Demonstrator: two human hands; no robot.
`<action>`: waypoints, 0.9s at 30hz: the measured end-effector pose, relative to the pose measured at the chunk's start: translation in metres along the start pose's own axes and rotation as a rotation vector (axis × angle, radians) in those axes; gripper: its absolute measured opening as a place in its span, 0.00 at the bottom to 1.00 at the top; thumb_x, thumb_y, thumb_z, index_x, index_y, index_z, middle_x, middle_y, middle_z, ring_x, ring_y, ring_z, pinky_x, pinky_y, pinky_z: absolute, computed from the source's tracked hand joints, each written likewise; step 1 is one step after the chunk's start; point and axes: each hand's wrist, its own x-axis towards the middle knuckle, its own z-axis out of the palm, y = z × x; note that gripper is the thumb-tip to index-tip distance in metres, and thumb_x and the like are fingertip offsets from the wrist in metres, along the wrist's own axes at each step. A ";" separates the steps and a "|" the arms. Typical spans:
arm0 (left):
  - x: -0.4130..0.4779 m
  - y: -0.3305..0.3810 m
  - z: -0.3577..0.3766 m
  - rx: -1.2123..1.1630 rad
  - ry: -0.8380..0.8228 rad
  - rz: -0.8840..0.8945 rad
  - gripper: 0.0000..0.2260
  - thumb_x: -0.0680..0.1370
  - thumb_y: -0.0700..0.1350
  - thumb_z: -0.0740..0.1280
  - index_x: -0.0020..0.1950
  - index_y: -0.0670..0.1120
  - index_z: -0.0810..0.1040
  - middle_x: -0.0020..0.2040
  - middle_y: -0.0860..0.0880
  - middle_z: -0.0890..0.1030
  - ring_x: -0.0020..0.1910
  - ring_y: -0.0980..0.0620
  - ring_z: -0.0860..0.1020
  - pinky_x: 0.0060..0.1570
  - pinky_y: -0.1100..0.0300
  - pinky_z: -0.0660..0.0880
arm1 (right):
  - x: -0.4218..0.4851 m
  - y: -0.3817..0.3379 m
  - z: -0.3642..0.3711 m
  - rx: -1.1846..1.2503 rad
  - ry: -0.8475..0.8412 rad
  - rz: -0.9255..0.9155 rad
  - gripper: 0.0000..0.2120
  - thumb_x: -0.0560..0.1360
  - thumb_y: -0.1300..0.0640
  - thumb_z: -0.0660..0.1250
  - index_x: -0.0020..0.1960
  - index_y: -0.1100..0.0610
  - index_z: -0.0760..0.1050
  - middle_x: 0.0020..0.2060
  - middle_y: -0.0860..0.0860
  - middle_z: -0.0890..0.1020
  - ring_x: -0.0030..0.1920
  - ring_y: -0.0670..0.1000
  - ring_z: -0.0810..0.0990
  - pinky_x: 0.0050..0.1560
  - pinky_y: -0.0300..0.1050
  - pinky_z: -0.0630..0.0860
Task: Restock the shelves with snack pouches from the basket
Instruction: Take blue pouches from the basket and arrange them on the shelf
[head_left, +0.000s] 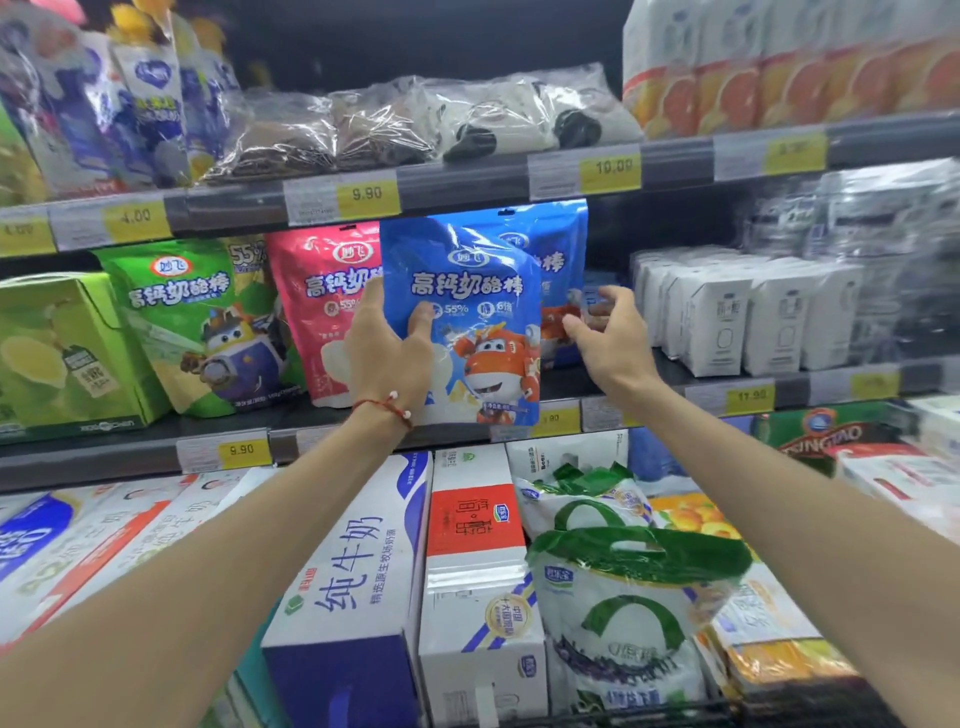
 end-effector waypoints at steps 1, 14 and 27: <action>0.002 0.002 0.007 -0.012 -0.003 0.008 0.12 0.78 0.42 0.67 0.60 0.42 0.75 0.51 0.52 0.80 0.45 0.58 0.78 0.47 0.70 0.75 | 0.001 0.001 -0.001 0.019 0.022 0.004 0.24 0.80 0.55 0.69 0.72 0.59 0.66 0.61 0.54 0.76 0.56 0.49 0.77 0.48 0.35 0.74; 0.016 -0.015 0.078 -0.041 0.017 0.012 0.16 0.80 0.46 0.64 0.67 0.44 0.67 0.52 0.56 0.78 0.49 0.55 0.79 0.51 0.59 0.76 | 0.000 0.002 0.001 0.106 0.044 -0.028 0.08 0.82 0.56 0.59 0.54 0.55 0.77 0.52 0.52 0.83 0.55 0.53 0.82 0.56 0.56 0.81; 0.001 -0.033 0.079 -0.188 -0.283 -0.101 0.51 0.64 0.50 0.76 0.78 0.52 0.46 0.74 0.50 0.63 0.72 0.54 0.64 0.73 0.58 0.61 | -0.007 -0.004 -0.001 0.160 0.052 -0.064 0.19 0.87 0.52 0.52 0.39 0.49 0.72 0.38 0.47 0.79 0.39 0.43 0.76 0.38 0.34 0.71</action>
